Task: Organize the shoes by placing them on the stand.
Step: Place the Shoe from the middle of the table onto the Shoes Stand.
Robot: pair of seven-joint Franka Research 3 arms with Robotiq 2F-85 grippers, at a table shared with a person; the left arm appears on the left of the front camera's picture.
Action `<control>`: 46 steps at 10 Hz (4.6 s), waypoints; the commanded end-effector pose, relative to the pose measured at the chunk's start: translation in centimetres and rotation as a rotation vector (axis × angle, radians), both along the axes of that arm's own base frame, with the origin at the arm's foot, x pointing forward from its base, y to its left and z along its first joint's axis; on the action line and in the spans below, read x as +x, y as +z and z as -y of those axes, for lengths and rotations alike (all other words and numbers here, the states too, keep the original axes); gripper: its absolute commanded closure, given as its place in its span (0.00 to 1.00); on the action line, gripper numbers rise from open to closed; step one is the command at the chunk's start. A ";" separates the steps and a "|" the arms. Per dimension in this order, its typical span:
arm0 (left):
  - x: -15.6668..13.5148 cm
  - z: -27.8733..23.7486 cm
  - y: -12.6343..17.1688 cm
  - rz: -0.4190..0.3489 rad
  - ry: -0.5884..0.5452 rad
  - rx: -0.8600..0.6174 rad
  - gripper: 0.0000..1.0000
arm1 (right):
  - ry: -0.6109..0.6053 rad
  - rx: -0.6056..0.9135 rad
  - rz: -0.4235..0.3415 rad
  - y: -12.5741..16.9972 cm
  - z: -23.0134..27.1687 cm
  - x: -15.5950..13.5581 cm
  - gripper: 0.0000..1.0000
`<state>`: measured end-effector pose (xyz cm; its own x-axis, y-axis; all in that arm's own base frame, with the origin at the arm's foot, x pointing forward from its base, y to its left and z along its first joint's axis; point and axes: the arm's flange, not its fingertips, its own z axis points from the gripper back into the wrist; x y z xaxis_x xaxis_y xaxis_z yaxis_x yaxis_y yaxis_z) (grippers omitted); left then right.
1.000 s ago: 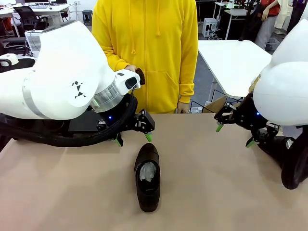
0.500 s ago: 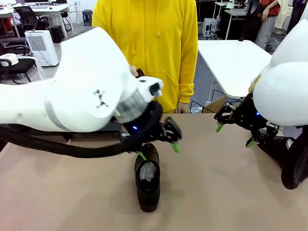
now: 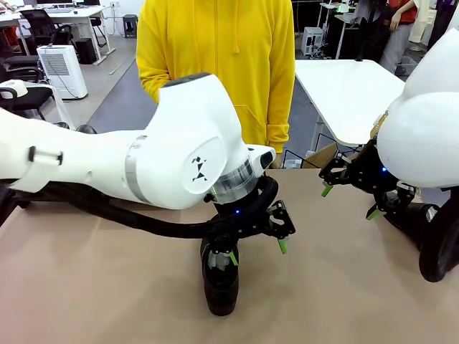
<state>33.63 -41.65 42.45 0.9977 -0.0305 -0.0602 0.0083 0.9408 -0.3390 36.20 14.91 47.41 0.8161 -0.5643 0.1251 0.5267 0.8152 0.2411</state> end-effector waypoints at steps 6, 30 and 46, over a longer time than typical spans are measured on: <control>2.6 1.9 -3.4 0.009 0.038 0.187 0.00 | 0.015 0.013 0.009 0.2 -0.1 0.1 0.00; 1.1 -5.4 4.6 0.370 0.001 0.207 1.00 | 0.015 0.013 0.009 0.2 -0.1 0.1 0.00; 21.5 -25.6 3.5 0.540 0.061 0.539 1.00 | 0.015 0.013 0.009 0.2 -0.1 0.1 0.00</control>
<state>54.06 -15.69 45.38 0.9017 -0.0596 0.4281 -0.0208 0.9833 0.1807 36.17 14.90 47.48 0.8158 -0.5642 0.1270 0.5261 0.8152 0.2422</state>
